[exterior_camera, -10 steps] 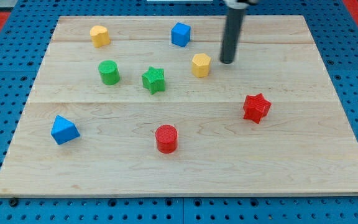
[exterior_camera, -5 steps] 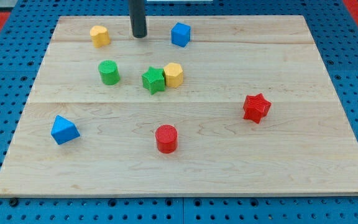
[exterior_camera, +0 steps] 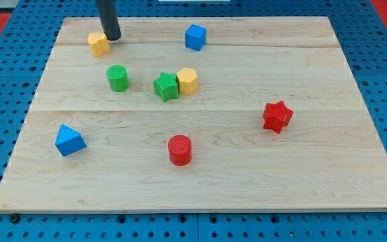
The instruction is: Move the yellow heart towards the green star
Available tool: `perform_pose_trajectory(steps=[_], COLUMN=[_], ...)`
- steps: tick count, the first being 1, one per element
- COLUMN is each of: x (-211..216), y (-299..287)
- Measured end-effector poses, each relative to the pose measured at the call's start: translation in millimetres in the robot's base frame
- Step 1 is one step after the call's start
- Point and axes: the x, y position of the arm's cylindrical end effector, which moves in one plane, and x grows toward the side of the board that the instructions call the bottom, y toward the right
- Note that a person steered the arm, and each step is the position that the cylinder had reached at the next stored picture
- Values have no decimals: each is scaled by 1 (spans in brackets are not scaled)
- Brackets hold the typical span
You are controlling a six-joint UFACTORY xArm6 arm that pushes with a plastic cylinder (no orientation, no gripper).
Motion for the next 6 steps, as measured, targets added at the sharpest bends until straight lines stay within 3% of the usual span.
perform_pose_trajectory(steps=[4,6], x=[-7,3], y=[-2,-77])
